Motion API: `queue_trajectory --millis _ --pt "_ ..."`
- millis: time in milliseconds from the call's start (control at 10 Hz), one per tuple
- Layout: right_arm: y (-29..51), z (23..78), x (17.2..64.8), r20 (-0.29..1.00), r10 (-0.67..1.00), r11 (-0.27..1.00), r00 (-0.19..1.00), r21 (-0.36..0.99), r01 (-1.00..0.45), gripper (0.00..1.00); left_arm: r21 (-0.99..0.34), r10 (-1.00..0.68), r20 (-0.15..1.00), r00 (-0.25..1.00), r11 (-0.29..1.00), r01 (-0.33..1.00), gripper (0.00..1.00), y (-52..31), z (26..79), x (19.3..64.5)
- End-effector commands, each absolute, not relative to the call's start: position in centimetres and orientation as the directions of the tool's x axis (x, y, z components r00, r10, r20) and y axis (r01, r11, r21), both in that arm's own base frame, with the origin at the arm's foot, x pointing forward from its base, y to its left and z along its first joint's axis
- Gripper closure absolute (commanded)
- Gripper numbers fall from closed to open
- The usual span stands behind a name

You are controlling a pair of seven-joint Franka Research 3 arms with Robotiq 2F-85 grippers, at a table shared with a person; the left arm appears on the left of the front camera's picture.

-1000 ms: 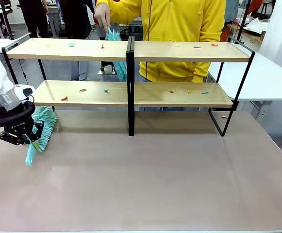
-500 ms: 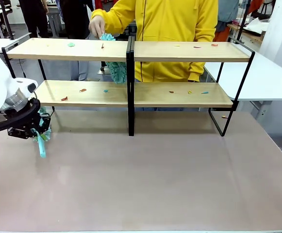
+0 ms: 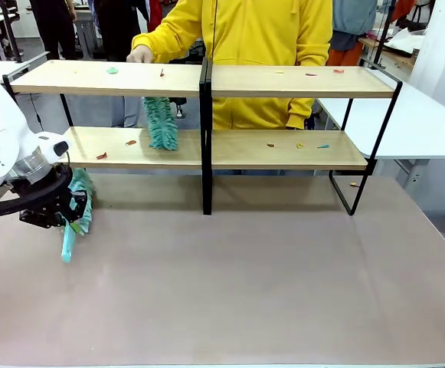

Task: Clean the shelves.
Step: Clean a randomly selected level of the Shelf with the Duster.

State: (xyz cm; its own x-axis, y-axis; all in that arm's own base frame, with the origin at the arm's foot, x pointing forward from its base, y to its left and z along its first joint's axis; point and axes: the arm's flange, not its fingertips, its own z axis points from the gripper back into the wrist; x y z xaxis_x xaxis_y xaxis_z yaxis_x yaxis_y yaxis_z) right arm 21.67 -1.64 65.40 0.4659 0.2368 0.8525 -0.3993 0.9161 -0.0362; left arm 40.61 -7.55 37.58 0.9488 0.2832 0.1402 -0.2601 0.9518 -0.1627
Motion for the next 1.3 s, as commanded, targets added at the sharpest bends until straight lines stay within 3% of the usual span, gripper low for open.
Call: queue_trajectory --millis 0,200,300,400,600,700,1000,1200 --pt "-1.7 65.3 21.7 0.854 0.243 0.911 0.461 -0.038 -0.41 0.0 -0.2 0.109 0.103 0.989 0.976 -0.087 1.0 -6.1 38.9 38.2" --pt "-1.7 65.3 21.7 0.854 0.243 0.911 0.461 -0.038 -0.41 0.0 -0.255 -0.034 0.108 0.994 0.965 0.061 1.0 -5.4 39.7 35.7" --pt "-1.7 65.3 21.7 0.854 0.243 0.911 0.461 -0.038 -0.41 0.0 -0.257 -0.177 0.035 0.984 0.95 0.18 1.0 -4.9 39.8 34.3" --pt "-1.7 65.3 21.7 0.854 0.243 0.911 0.461 -0.038 -0.41 0.0 -0.204 -0.344 -0.046 0.938 0.922 0.328 1.0 -3.8 39.7 32.4" --pt "-1.7 65.3 21.7 0.854 0.243 0.911 0.461 -0.038 -0.41 0.0 -0.231 -0.634 -0.095 0.767 0.764 0.603 1.0 -0.7 40.7 27.9" --pt "-1.7 65.3 21.7 0.854 0.243 0.911 0.461 -0.038 -0.41 0.0 -0.267 -0.721 0.013 0.692 0.665 0.698 1.0 0.7 41.4 26.3" --pt "-1.7 65.3 21.7 0.854 0.243 0.911 0.461 -0.038 -0.41 0.0 -0.235 -0.773 0.253 0.581 0.534 0.812 1.0 3.8 42.8 22.1" --pt "-1.7 65.3 21.7 0.854 0.243 0.911 0.461 -0.038 -0.41 0.0 -0.158 -0.769 0.281 0.574 0.553 0.818 1.0 7.0 43.0 17.0"
